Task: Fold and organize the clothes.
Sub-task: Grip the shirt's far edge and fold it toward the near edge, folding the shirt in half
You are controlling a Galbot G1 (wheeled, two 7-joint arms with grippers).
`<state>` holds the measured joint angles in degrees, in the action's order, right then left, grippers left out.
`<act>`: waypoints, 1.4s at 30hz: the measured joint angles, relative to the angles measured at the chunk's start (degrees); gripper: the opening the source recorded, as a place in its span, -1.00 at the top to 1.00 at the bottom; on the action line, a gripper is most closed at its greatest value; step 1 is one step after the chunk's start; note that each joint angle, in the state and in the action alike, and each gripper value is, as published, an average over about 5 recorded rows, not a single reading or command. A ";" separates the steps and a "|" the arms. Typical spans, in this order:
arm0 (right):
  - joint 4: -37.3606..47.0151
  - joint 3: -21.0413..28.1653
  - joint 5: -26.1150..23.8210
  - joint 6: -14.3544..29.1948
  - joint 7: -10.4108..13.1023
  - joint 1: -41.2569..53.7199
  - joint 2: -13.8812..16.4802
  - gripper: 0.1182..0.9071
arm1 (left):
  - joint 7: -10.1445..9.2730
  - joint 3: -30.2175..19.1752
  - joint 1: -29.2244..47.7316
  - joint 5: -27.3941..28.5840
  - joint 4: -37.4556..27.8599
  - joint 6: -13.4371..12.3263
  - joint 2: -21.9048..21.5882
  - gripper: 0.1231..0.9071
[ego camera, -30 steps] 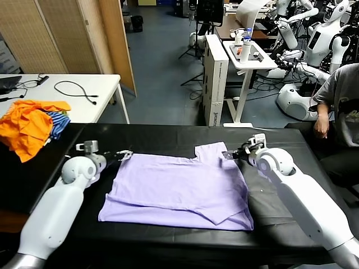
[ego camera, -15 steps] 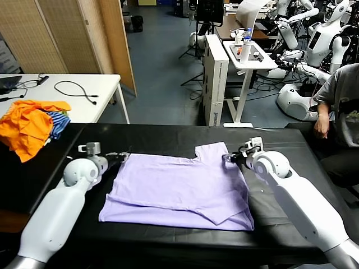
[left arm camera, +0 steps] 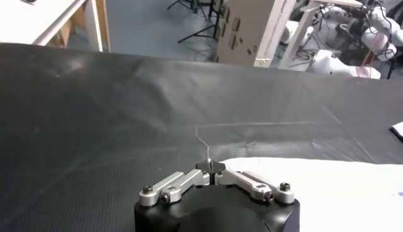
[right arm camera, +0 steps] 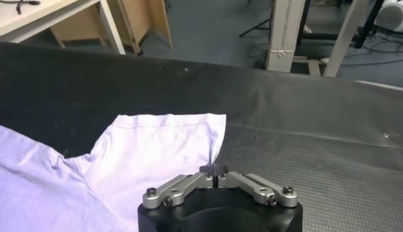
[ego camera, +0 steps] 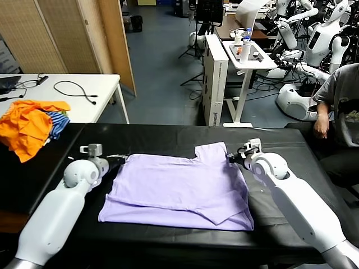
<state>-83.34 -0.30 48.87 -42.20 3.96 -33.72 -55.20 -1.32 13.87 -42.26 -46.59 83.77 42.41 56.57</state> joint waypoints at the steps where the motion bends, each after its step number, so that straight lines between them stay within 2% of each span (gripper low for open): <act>1: -0.35 -0.24 0.12 -0.02 -0.07 -0.06 0.12 0.94 | -0.04 0.15 -0.09 -0.14 0.24 0.02 -0.05 0.94; 10: -4.14 -3.03 0.63 -0.05 -1.55 -1.82 1.94 0.94 | -1.02 1.93 -1.11 -2.64 3.75 -0.02 -1.56 0.94; 20: -11.93 -7.42 2.18 -0.04 -1.20 -7.43 5.35 0.94 | -1.65 4.69 -4.68 -5.16 9.75 -0.13 -4.35 0.94; 36: -28.49 -18.15 2.92 0.01 -1.26 -25.06 13.66 0.94 | -1.11 11.91 -18.78 -5.25 23.18 -0.18 -10.20 0.94; 42: -33.67 -21.76 2.73 0.01 0.15 -33.04 15.35 0.94 | -1.10 13.46 -23.41 -4.68 26.73 -0.20 -12.07 0.94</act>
<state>-117.00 -22.06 51.60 -42.19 4.11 -66.76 -39.86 -2.42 27.33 -65.67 -51.27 110.50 42.21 44.50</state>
